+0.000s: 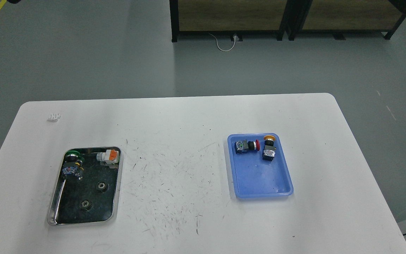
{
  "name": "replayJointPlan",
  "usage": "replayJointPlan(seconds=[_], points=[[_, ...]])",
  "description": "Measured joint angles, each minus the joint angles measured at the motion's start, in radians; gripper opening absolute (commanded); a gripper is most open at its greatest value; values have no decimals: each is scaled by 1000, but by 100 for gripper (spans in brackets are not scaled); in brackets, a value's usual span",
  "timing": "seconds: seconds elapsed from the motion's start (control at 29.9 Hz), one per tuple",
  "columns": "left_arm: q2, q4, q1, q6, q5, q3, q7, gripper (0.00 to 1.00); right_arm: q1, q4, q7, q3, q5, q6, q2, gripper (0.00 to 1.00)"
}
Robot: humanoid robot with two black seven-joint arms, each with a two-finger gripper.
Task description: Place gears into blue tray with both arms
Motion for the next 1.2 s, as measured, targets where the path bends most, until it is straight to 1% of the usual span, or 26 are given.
replayJointPlan(seconds=[0.17,0.3,0.37,0.43,0.6,0.73,0.8,0.87,0.9,0.97,1.0,1.04,1.1,1.2], points=[[5,-5,-2,1,1,0,11,99,2,5,1,23,2,-7,-9,100],[6,-7,-12,-2,1,4,41,99,9,8,-1,26,2,-9,-10,100],[10,-6,-15,-9,0,4,40,99,11,12,-1,27,1,-14,-10,100],[24,-5,-15,-30,0,3,23,99,11,13,0,27,1,-21,-8,100],[70,15,-4,-180,-8,-3,-39,99,10,21,3,27,1,-29,-7,100],[91,39,24,-213,-49,-6,-64,99,10,27,2,16,1,-22,-9,100],[108,43,45,-238,-72,-6,-94,99,10,29,1,10,0,-21,-10,100],[121,44,73,-275,-80,-6,-160,99,9,31,1,7,-3,-21,-10,100],[126,44,93,-298,-82,-6,-207,99,9,31,1,6,-4,-21,-9,100],[134,40,130,-347,-82,3,-282,99,9,32,1,4,-6,-20,-5,100],[140,37,151,-376,-80,8,-306,99,10,32,-1,3,-8,-20,-2,100],[147,34,171,-401,-76,13,-322,99,11,32,-2,3,-10,-20,0,100],[158,31,209,-428,-72,19,-340,99,12,33,-4,1,-13,-20,5,100],[164,29,269,-443,-52,27,-367,99,15,34,-5,-7,-16,-25,15,100]])
